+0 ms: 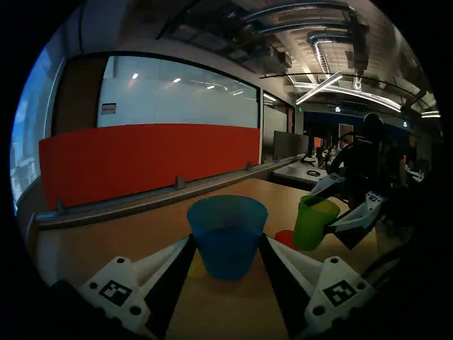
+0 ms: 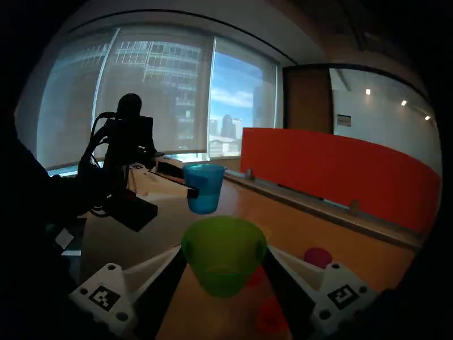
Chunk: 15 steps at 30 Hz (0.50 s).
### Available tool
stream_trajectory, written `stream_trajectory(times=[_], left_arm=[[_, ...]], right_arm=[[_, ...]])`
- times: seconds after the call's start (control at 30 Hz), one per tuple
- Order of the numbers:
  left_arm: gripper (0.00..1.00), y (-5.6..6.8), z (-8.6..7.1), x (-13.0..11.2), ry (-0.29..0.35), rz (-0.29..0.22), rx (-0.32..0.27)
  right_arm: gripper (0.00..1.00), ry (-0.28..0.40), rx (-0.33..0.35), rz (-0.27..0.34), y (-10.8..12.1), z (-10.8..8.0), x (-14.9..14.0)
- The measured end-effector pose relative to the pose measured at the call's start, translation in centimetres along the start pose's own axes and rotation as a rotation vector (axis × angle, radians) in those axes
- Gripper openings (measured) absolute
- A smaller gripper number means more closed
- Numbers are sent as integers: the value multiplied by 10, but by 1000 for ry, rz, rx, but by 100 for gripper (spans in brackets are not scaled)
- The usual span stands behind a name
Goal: Pour water
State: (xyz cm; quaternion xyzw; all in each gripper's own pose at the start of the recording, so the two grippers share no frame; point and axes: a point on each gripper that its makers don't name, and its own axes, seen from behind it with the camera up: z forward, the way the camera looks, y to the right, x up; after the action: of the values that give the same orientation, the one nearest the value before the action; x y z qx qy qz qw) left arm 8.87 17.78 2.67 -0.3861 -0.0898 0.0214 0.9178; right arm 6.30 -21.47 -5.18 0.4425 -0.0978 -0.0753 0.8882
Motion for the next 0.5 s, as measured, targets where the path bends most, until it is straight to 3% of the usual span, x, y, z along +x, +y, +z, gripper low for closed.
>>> stream_trajectory(times=[0.5], left_arm=[[79,-1,1,-1,-3,5,1]], right_arm=[[92,22,-4,-8,3,2,6]])
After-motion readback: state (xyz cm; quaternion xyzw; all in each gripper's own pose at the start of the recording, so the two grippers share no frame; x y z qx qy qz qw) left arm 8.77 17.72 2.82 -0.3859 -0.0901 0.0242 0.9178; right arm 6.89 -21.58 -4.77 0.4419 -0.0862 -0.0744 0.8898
